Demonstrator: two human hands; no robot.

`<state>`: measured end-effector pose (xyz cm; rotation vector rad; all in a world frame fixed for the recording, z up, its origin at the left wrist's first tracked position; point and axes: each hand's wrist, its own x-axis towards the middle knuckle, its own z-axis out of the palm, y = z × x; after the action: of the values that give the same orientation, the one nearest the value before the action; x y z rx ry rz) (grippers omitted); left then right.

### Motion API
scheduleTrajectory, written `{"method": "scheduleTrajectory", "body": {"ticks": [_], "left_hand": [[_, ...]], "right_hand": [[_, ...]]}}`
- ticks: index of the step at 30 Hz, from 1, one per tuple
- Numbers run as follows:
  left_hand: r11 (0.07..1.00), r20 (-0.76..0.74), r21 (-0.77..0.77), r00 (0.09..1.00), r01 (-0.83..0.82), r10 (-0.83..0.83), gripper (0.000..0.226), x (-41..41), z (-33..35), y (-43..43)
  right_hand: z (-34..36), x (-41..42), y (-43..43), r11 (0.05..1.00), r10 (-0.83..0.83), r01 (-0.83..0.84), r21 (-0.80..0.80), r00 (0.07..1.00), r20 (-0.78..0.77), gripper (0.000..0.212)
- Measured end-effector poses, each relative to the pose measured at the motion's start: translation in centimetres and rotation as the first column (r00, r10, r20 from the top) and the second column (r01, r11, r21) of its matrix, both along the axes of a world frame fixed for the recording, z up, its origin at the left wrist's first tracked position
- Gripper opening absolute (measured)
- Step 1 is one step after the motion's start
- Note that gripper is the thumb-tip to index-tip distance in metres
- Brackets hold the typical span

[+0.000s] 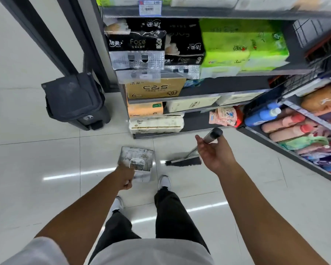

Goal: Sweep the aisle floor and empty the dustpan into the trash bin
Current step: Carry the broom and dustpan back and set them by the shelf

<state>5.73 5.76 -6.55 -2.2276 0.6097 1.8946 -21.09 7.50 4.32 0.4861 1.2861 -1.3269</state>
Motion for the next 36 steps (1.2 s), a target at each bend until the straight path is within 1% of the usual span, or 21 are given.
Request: {"method": "scheduleTrajectory", "body": {"ticks": [2,3,5,7,8,11,15,18,21,23,26,28,31,34,36], "left_hand": [[0.999,0.009,0.003,0.999,-0.050,0.050,0.026,-1.8,-1.2,-1.0],[0.996,0.007,0.010,0.996,-0.094,0.094,0.027,-2.7,-1.9,-1.7],[0.988,-0.012,0.011,0.988,-0.152,0.152,0.026,-4.3,-2.3,-3.4],[0.985,-0.033,0.002,0.985,-0.171,0.171,0.026,-5.3,-3.0,-4.6],[0.988,-0.040,0.009,0.988,-0.152,0.152,0.026,-5.9,-3.4,-5.3],[0.980,-0.041,0.067,0.981,-0.189,0.192,0.026,-7.1,-4.6,-6.9],[0.967,-0.122,0.131,0.964,-0.219,0.235,0.021,-9.2,-5.5,-8.2],[0.970,-0.120,0.160,0.972,-0.183,0.203,0.019,-10.5,-5.7,-7.7],[0.977,-0.082,0.184,0.989,-0.106,0.123,0.016,-11.0,-6.1,-6.1],[0.976,-0.059,0.197,0.993,-0.087,0.101,0.015,-11.3,-6.2,-5.0],[0.981,-0.044,0.176,0.994,-0.088,0.097,0.015,-11.6,-6.3,-3.9],[0.983,-0.037,0.174,0.997,-0.059,0.066,0.014,-11.6,-6.2,-3.6],[0.980,-0.035,0.197,0.999,-0.019,0.026,0.003,-11.6,-5.5,-3.6],[0.981,-0.051,0.194,0.999,0.000,0.010,0.016,-11.4,-5.1,-4.0],[0.982,-0.053,0.190,0.999,0.021,-0.011,0.012,-11.0,-4.4,-4.2]], "right_hand": [[-0.3,-1.8,-3.9,1.000,-0.001,0.001,-0.003,0.997,0.082,0.025],[-0.7,-2.7,-6.1,0.999,0.034,-0.035,0.002,0.993,0.116,0.026],[-1.2,-3.8,-10.1,0.994,0.109,-0.110,0.001,0.983,0.146,0.027],[-1.6,-4.3,-13.5,0.992,0.126,-0.127,-0.004,0.977,0.172,0.024],[-1.8,-4.4,-15.2,0.992,0.126,-0.128,-0.002,0.975,0.184,0.022],[-2.5,-4.4,-19.1,0.991,0.127,-0.132,0.014,0.976,0.179,0.015],[-3.0,-3.5,-22.5,0.988,0.153,-0.156,0.003,0.974,0.169,0.014],[-2.3,-2.3,-24.3,0.983,0.183,-0.185,-0.006,0.960,0.210,0.010],[-1.3,-0.9,-25.4,0.979,0.203,-0.194,-0.060,0.953,0.225,0.014],[-1.4,-0.3,-25.6,0.975,0.221,-0.209,-0.073,0.949,0.224,0.015],[-2.4,0.1,-24.7,0.959,0.284,-0.278,-0.059,0.937,0.203,0.028],[-2.7,0.5,-23.8,0.941,0.339,-0.334,-0.059,0.920,0.196,0.033],[-2.3,1.2,-22.8,0.926,0.377,-0.366,-0.092,0.904,0.201,0.038],[-1.9,1.8,-22.7,0.913,0.407,-0.395,-0.098,0.896,0.177,0.044],[-1.7,2.2,-22.5,0.903,0.430,-0.420,-0.091,0.891,0.148,0.048]]}}
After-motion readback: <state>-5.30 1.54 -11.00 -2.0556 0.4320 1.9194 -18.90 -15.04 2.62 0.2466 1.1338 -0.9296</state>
